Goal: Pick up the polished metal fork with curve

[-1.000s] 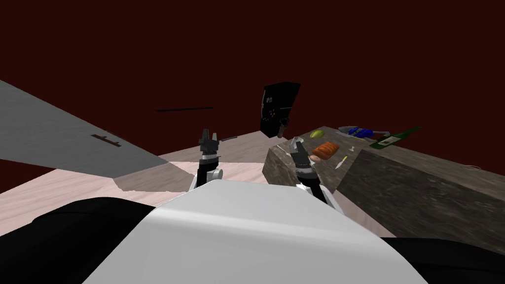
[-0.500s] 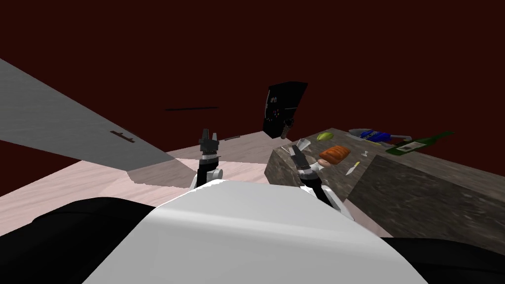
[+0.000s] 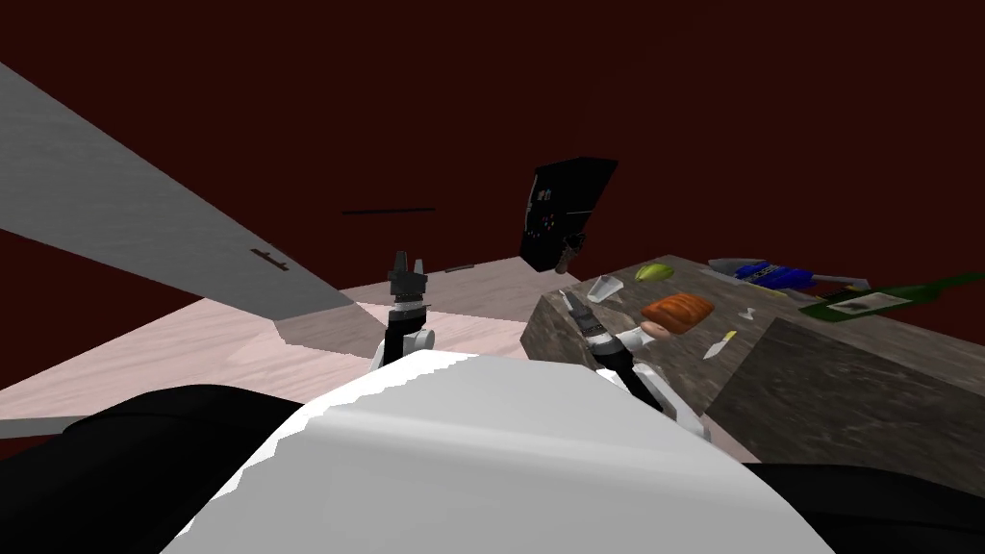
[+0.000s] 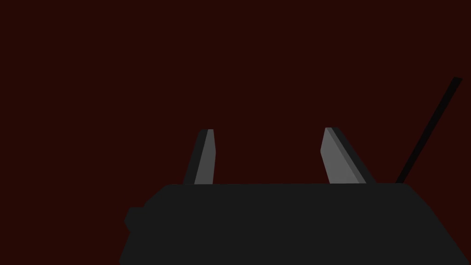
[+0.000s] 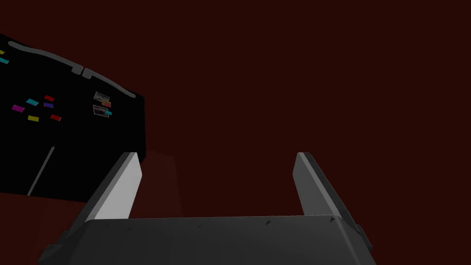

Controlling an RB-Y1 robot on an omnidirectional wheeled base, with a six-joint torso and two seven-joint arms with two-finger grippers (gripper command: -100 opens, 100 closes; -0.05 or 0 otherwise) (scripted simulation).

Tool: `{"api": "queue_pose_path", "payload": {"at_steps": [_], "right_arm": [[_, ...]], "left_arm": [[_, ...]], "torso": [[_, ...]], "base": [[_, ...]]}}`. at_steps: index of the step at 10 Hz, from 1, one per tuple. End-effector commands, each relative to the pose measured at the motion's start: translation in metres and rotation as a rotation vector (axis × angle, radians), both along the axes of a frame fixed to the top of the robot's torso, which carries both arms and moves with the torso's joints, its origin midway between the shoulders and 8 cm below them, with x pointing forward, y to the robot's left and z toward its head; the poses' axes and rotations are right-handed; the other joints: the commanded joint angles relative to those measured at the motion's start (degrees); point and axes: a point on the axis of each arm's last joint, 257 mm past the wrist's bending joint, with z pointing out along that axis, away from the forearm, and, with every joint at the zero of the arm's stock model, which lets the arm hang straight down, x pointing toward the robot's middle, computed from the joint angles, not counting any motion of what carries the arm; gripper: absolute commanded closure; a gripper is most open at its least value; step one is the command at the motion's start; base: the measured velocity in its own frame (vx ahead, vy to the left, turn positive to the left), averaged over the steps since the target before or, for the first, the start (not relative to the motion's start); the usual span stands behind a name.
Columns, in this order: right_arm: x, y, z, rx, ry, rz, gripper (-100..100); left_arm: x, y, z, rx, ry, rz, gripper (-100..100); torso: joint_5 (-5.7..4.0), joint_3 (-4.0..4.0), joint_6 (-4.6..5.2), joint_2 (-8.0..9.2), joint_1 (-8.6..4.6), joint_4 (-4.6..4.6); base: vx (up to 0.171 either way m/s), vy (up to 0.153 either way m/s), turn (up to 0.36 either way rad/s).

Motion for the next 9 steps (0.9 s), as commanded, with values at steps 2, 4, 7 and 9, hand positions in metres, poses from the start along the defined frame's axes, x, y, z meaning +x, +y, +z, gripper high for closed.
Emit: {"api": "queue_pose_path", "payload": {"at_steps": [2,4,7,9], "right_arm": [[-0.001,-0.012,-0.027,-0.084,0.057,0.019,-100],[-0.003,-0.022,-0.048,-0.149,0.105,0.032,-100],[-0.006,-0.036,-0.069,-0.226,0.159,0.051,-100],[-0.011,-0.049,-0.090,-0.288,0.209,0.065,-100]], "left_arm": [[0.000,0.000,0.000,0.000,0.000,0.000,0],[0.000,0.000,0.000,0.000,0.000,0.000,0],[0.000,0.000,0.000,0.000,0.000,0.000,0],[0.000,0.000,0.000,0.000,0.000,0.000,0]], "torso": [[0.00,0.00,0.02,0.01,-0.03,0.00],[0.00,0.00,0.03,0.01,-0.04,0.00],[0.00,-0.01,0.01,-0.02,-0.01,0.00],[0.00,-0.02,0.01,-0.03,-0.01,-0.01]], "base": [[0.026,0.041,0.114],[0.026,0.042,0.124],[0.030,0.039,0.103],[0.033,0.040,0.117]]}}
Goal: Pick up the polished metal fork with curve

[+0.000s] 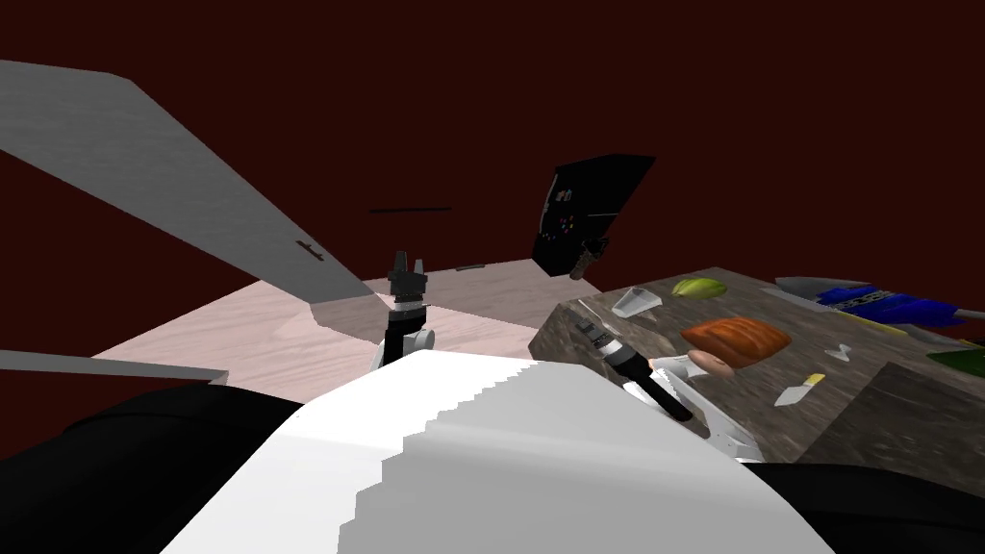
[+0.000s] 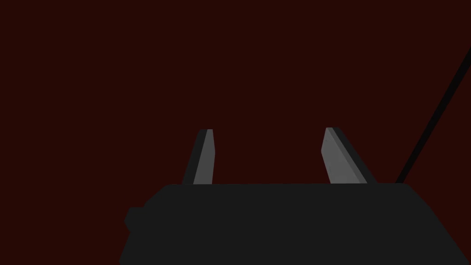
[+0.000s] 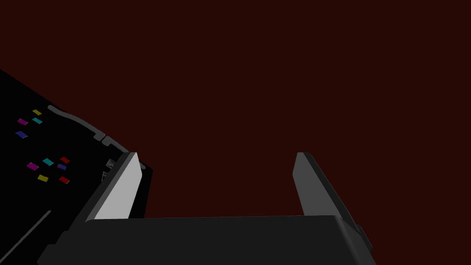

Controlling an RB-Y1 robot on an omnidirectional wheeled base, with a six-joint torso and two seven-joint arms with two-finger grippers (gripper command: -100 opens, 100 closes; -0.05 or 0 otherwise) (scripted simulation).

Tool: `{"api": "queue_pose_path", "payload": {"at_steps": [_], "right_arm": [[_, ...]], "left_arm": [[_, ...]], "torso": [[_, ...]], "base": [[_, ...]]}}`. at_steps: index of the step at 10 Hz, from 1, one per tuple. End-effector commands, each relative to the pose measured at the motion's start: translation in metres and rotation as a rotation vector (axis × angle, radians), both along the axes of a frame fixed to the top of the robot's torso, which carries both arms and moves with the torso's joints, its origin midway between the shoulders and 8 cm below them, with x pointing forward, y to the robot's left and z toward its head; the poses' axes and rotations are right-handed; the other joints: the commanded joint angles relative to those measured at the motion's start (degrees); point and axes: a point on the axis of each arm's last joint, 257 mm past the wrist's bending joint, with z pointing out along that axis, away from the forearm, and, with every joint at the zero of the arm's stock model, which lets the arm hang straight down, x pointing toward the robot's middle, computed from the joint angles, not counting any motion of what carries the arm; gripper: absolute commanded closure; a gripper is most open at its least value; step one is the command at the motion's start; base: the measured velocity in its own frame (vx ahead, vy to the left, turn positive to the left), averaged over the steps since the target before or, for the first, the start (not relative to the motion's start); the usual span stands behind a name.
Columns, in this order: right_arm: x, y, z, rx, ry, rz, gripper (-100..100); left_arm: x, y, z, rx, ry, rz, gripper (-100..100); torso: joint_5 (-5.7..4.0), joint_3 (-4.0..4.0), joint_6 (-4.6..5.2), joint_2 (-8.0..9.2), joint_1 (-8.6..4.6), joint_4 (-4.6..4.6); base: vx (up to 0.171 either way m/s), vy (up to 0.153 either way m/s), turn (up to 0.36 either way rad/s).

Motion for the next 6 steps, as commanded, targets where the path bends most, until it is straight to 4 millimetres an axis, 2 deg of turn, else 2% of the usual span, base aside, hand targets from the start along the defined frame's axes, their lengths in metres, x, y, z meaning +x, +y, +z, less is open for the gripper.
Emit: {"api": "queue_pose_path", "payload": {"at_steps": [1,2,3,4,5,6], "right_arm": [[-0.006,-0.012,-0.021,-0.056,0.053,0.012,-100],[-0.006,-0.018,-0.023,-0.078,0.064,0.016,-100],[-0.014,-0.030,-0.041,-0.121,0.111,0.023,-100],[-0.014,-0.034,-0.042,-0.140,0.118,0.028,-100],[-0.023,-0.047,-0.060,-0.182,0.167,0.032,-100],[-0.023,-0.051,-0.060,-0.201,0.173,0.039,-100]], "left_arm": [[0.000,0.000,0.000,0.000,0.000,0.000,0],[0.000,0.000,0.000,0.000,0.000,0.000,0],[0.000,0.000,0.000,0.000,0.000,0.000,0],[0.000,0.000,0.000,0.000,0.000,0.000,0],[0.000,0.000,0.000,0.000,0.000,0.000,0],[0.000,0.000,0.000,0.000,0.000,0.000,0]], "torso": [[0.00,0.00,0.00,0.00,0.00,0.00],[0.00,-0.01,-0.03,-0.02,0.01,0.00],[-0.01,0.00,0.00,-0.01,-0.02,0.00],[-0.01,0.00,-0.01,0.00,-0.01,0.00],[-0.01,0.01,0.00,0.01,-0.03,0.00],[-0.01,-0.01,-0.03,-0.03,-0.03,0.00]], "base": [[0.036,0.037,0.167],[0.032,0.026,0.093],[0.033,0.032,0.130],[0.028,0.024,0.081],[0.036,0.028,0.172],[0.032,0.021,0.087]]}}
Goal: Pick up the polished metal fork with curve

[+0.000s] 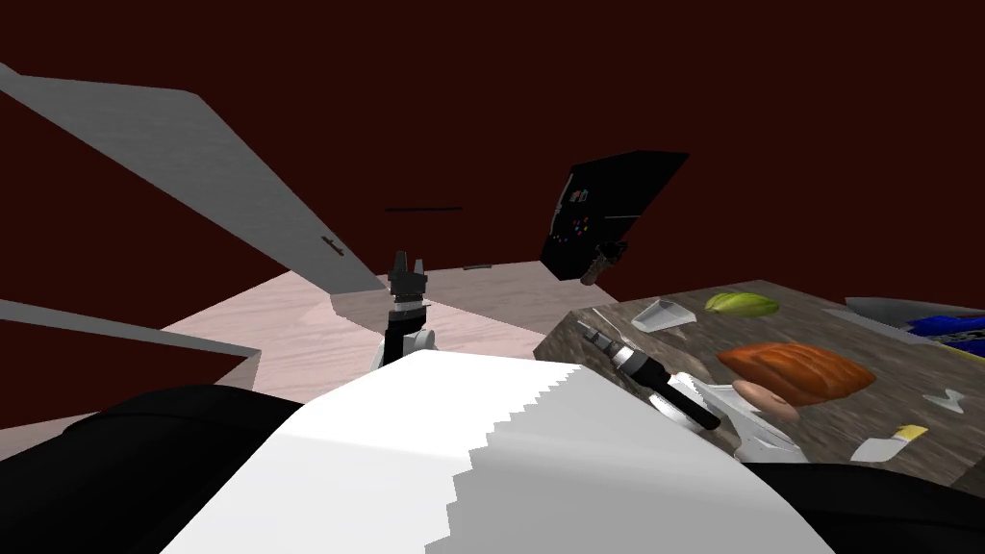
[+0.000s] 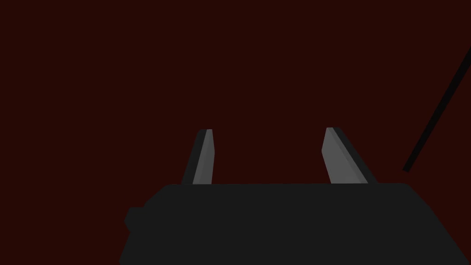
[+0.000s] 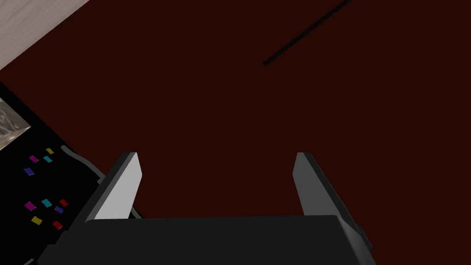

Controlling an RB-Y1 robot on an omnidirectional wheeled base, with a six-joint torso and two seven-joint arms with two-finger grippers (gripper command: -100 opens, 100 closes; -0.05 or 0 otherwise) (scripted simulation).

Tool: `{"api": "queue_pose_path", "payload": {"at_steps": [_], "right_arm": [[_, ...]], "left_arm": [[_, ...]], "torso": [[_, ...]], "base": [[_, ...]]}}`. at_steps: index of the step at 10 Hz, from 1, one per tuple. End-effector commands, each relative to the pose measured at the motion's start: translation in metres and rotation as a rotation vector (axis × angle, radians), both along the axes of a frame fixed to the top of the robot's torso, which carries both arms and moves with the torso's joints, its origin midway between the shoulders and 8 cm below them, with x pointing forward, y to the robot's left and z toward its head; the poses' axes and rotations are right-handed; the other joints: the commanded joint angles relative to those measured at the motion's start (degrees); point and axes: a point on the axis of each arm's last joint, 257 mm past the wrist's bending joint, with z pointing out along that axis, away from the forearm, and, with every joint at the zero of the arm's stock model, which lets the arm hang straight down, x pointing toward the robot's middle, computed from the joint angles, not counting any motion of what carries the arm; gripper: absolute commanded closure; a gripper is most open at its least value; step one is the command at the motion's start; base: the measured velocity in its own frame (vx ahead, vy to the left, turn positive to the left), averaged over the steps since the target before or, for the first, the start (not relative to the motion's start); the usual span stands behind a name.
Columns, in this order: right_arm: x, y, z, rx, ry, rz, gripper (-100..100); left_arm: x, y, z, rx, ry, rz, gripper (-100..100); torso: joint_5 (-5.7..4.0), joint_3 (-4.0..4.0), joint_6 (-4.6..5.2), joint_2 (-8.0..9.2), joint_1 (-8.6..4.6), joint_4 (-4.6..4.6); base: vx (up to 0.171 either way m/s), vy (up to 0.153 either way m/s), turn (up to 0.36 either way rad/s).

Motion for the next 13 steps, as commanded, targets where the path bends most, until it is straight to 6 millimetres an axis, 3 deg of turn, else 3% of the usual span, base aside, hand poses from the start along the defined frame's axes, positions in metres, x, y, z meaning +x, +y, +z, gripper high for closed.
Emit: {"api": "queue_pose_path", "payload": {"at_steps": [1,2,5,8,11,12,13], "right_arm": [[-0.012,-0.018,-0.019,-0.060,0.058,0.010,-100],[-0.012,-0.023,-0.019,-0.078,0.064,0.014,-100],[-0.033,-0.058,-0.044,-0.179,0.162,0.026,-100],[-0.043,-0.087,-0.051,-0.262,0.218,0.036,-100],[-0.064,-0.132,-0.063,-0.368,0.309,0.034,-100],[-0.063,-0.135,-0.061,-0.382,0.311,0.040,-100],[-0.074,-0.157,-0.064,-0.431,0.354,0.036,-100]], "left_arm": [[0.000,0.000,0.000,0.000,0.000,0.000,0],[0.000,0.000,0.000,0.000,0.000,0.000,0],[0.000,0.000,0.000,0.000,0.000,0.000,0],[0.000,0.000,0.000,0.000,0.000,0.000,0],[0.000,0.000,0.000,0.000,0.000,0.000,0],[0.000,0.000,0.000,0.000,0.000,0.000,0],[0.000,0.000,0.000,0.000,0.000,0.000,0]], "torso": [[0.00,0.00,0.00,0.00,0.00,0.00],[0.00,0.00,-0.02,0.00,0.02,0.00],[0.00,0.00,0.00,0.01,0.00,0.00],[-0.01,0.00,-0.02,0.00,0.00,0.00],[-0.01,0.02,0.00,0.03,-0.02,0.01],[-0.01,0.01,-0.01,0.01,-0.03,0.01],[-0.01,0.02,0.01,0.04,-0.02,0.01]], "base": [[0.033,0.030,0.130],[0.029,0.022,0.067],[0.032,0.025,0.125],[0.030,0.019,0.086],[0.028,0.015,0.095],[0.026,0.009,0.062],[0.027,0.009,0.080]]}}
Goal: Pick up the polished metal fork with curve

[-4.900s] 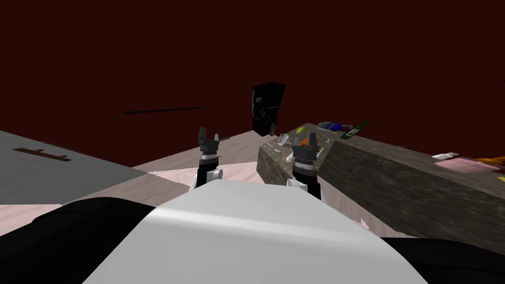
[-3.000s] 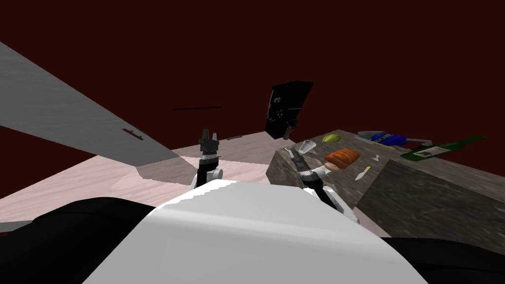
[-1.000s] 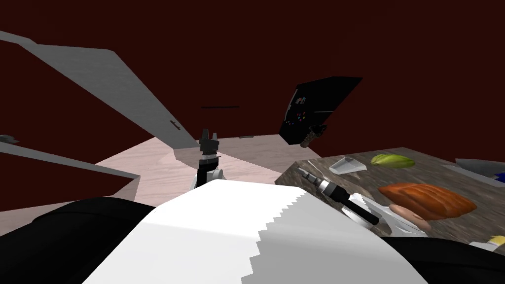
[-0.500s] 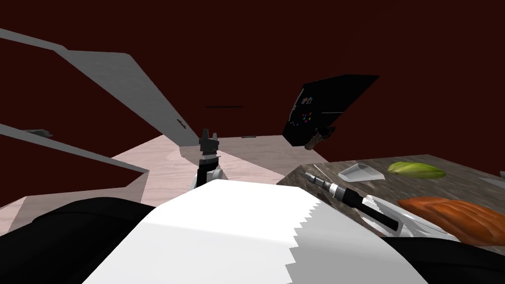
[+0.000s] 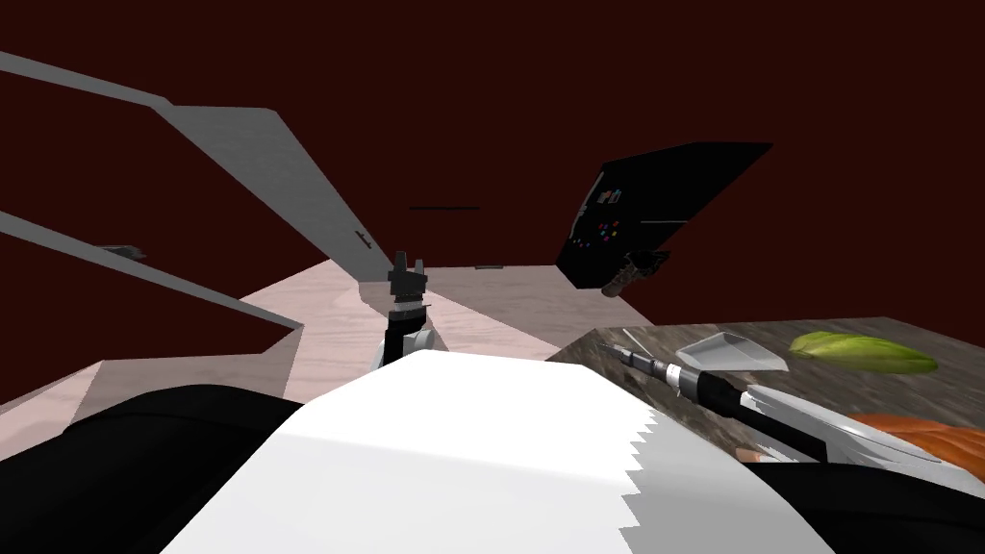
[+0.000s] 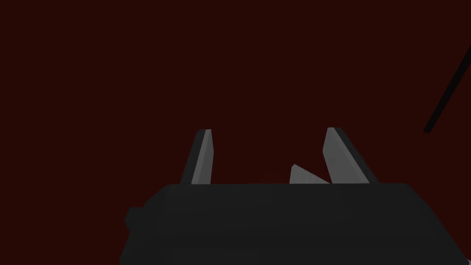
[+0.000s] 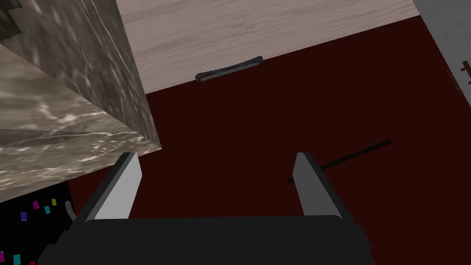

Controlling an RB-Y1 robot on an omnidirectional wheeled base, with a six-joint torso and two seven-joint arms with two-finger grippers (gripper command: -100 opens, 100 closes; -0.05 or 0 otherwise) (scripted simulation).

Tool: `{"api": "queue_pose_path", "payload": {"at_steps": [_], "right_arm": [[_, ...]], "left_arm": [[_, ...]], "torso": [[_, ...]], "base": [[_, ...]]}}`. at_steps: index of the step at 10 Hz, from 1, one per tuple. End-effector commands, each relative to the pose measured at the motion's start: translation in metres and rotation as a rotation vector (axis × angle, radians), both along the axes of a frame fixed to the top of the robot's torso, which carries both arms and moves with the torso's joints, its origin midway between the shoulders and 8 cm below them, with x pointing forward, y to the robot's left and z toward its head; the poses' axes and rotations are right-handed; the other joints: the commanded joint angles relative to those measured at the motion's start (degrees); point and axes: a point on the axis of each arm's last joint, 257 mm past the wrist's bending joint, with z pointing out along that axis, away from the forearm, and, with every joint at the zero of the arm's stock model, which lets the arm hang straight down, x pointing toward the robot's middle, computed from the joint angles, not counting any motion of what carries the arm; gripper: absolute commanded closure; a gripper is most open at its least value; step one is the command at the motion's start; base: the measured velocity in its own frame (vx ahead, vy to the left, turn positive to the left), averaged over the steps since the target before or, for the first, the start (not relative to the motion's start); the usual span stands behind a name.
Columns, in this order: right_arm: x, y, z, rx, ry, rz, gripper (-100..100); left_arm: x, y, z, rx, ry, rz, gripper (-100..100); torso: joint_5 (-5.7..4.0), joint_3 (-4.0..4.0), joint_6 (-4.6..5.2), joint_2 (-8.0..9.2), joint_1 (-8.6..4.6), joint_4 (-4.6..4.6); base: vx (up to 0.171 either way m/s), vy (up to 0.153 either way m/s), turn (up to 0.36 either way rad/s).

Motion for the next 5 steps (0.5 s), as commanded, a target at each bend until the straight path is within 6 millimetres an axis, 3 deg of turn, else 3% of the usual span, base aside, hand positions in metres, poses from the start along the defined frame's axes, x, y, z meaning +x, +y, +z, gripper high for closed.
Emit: {"api": "queue_pose_path", "payload": {"at_steps": [1,2,3,4,5], "right_arm": [[-0.004,-0.013,0.001,-0.036,0.023,0.002,-100],[-0.015,-0.036,0.000,-0.088,0.064,-0.001,-100],[-0.014,-0.036,0.001,-0.091,0.064,0.000,-100],[-0.024,-0.056,0.001,-0.140,0.103,0.001,-100],[-0.025,-0.058,0.001,-0.143,0.104,-0.003,-100]], "left_arm": [[0.000,0.000,0.000,0.000,0.000,0.000,0],[0.000,0.000,0.000,0.000,0.000,0.000,0],[0.000,0.000,0.000,0.000,0.000,0.000,0],[0.000,0.000,0.000,0.000,0.000,0.000,0],[0.000,0.000,0.000,0.000,0.000,0.000,0]], "torso": [[0.00,0.00,0.00,0.00,0.00,0.00],[0.00,0.01,0.01,0.02,0.00,0.00],[0.01,0.01,-0.01,0.01,0.02,0.00],[-0.01,0.01,0.02,0.03,0.00,0.01],[-0.01,0.01,0.00,0.02,-0.01,0.00]], "base": [[0.021,0.007,0.068],[0.023,0.013,0.128],[0.020,0.007,0.051],[0.023,0.004,0.080],[0.019,0.001,0.046]]}}
